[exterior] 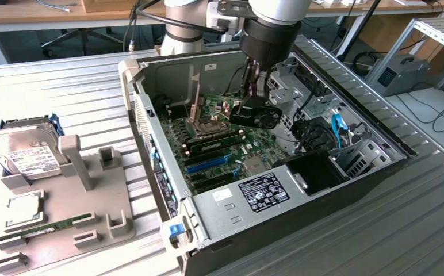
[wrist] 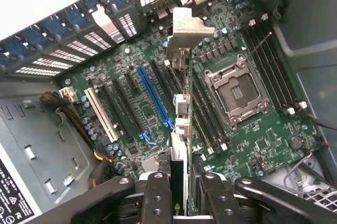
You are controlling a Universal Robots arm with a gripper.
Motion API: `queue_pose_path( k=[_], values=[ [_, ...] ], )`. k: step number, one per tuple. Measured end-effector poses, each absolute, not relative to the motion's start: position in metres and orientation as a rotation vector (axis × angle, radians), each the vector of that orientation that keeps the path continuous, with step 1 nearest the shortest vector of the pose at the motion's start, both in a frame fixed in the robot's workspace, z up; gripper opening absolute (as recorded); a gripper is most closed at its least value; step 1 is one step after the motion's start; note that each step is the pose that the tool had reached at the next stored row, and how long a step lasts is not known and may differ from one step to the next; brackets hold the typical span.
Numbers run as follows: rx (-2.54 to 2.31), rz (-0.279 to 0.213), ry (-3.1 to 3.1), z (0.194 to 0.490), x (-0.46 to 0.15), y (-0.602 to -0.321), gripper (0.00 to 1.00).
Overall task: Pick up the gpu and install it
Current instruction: 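Insert the gpu into the slot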
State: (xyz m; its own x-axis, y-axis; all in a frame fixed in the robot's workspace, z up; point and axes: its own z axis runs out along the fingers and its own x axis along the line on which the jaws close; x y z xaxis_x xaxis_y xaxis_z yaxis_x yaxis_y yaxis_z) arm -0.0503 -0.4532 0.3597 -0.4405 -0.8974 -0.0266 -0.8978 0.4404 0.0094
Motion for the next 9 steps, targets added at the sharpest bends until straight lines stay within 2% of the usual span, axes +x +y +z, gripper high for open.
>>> queue_pose_path(
  k=[9],
  values=[
    [-1.674, 0.035, 2.638, 0.3596, -0.0503, -0.4532, 0.26]
  ],
)
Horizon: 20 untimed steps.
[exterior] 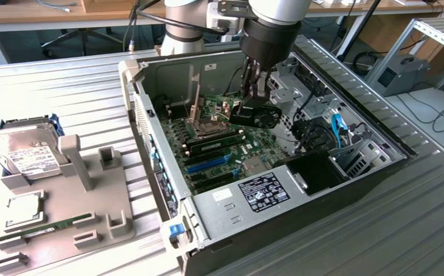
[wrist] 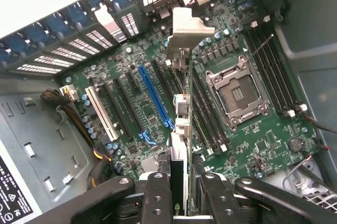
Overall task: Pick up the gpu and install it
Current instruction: 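Insert the gpu into the slot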
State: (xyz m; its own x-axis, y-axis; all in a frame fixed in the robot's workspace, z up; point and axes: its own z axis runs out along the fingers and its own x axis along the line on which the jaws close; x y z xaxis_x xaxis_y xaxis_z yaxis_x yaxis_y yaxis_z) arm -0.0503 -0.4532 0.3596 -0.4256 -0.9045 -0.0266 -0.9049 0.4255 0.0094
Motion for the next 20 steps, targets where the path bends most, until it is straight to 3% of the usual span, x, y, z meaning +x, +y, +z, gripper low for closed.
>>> queue_pose_path(
  k=[20],
  values=[
    [-1.713, 0.035, 2.613, 0.3593, -0.0498, -0.4532, 0.26]
  ],
)
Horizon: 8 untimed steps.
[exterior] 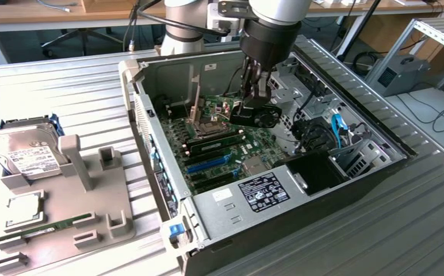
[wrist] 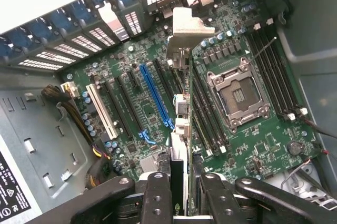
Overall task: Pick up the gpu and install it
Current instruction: 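Insert the gpu into the slot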
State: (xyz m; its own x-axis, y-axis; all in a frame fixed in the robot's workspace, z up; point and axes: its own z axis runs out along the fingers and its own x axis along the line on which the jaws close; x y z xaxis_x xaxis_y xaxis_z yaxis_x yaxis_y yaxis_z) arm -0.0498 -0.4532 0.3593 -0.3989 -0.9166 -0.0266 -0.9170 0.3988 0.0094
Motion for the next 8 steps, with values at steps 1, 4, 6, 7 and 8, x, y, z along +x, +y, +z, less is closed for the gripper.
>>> queue_pose_path(
  k=[1, 4, 6, 7, 8],
  values=[
    [-1.715, 0.035, 2.611, 0.3593, -0.0497, -0.4532, 0.26],
    [-1.722, 0.035, 2.607, 0.3593, -0.0497, -0.4532, 0.26],
    [-1.725, 0.035, 2.605, 0.3593, -0.0496, -0.4532, 0.26],
    [-1.727, 0.035, 2.604, 0.3593, -0.0496, -0.4532, 0.26],
    [-1.729, 0.035, 2.602, 0.3593, -0.0496, -0.4532, 0.26]
  ],
)
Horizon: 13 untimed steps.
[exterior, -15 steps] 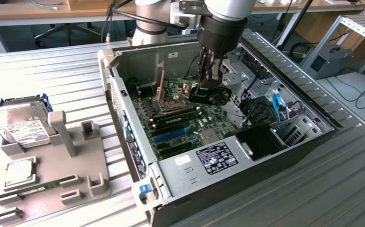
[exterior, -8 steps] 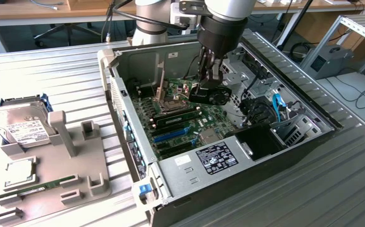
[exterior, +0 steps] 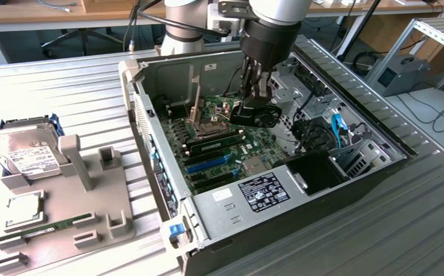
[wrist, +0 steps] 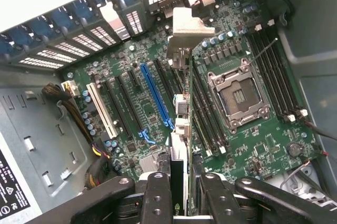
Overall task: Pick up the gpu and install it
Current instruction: 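Insert the gpu into the slot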
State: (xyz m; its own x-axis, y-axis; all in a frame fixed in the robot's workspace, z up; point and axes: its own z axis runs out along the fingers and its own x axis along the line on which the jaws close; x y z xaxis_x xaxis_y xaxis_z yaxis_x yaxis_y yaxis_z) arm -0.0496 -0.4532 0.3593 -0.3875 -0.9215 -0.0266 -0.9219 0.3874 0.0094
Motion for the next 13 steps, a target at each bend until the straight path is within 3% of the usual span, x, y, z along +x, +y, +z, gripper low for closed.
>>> queue_pose_path(
  k=[13],
  values=[
    [-1.756, 0.035, 2.585, 0.3591, -0.0494, -0.4532, 0.26]
  ],
)
